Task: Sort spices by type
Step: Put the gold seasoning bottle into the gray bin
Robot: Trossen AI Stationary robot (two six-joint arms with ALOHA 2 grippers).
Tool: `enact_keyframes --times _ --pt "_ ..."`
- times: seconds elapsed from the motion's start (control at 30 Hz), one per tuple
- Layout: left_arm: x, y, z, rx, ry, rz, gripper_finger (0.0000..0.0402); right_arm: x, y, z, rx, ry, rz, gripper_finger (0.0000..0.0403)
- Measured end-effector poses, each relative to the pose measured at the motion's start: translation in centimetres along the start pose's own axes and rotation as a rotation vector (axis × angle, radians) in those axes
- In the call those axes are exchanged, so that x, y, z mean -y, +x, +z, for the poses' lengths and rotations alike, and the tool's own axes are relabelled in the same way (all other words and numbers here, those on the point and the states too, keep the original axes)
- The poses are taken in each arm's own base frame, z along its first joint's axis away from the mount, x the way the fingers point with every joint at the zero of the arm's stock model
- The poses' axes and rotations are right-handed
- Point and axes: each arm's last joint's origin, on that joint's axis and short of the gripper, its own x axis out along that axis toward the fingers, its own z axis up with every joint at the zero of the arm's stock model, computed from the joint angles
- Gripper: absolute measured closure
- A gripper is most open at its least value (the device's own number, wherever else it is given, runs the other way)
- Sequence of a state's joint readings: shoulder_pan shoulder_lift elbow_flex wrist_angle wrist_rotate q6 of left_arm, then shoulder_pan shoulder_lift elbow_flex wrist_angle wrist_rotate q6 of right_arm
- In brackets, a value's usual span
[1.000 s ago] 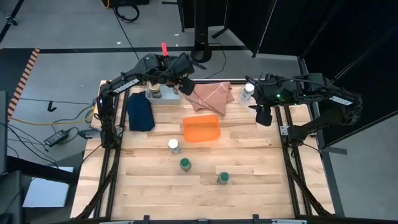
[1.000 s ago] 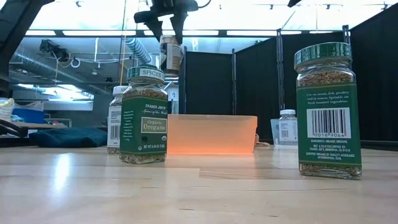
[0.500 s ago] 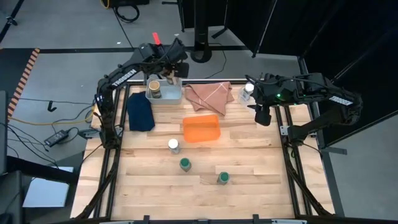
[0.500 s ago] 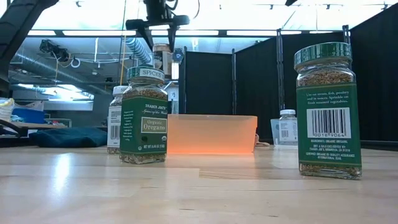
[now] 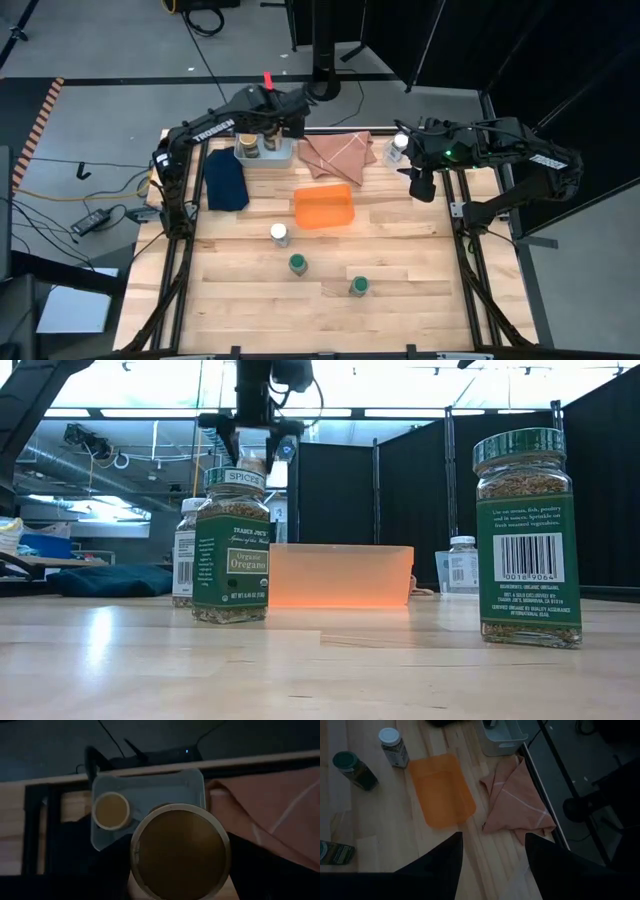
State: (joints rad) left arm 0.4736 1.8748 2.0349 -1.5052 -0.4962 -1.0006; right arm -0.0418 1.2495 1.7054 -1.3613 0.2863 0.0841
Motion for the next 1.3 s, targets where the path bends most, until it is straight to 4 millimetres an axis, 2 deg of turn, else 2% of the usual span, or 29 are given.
enact_keyframes --times 0.2,0.4,0.67,1.07,1.3 --pt "1.1 3.0 -1.4 -0.023 -0.014 0.011 0.0124 0.0 0.0 0.0 0.0 0.0 0.0 0.0181" --pt "1.8 4.9 -2.1 0.008 -0.079 0.001 0.0124 0.0 0.0 0.0 -0.001 0.0 0.001 0.0181" --pt "1.6 5.8 -1.1 0.075 -0.163 0.006 0.0124 -0.1 0.0 0.0 -0.004 0.0 0.027 0.0181" --pt "0.3 7.2 1.0 -0.025 -0.206 -0.047 0.0124 -0.1 0.0 0.0 -0.004 0.0 0.029 0.0181" --pt "0.1 7.3 1.3 -0.007 -0.271 -0.039 0.0124 -0.1 0.0 0.0 -0.004 0.0 0.035 0.0181"
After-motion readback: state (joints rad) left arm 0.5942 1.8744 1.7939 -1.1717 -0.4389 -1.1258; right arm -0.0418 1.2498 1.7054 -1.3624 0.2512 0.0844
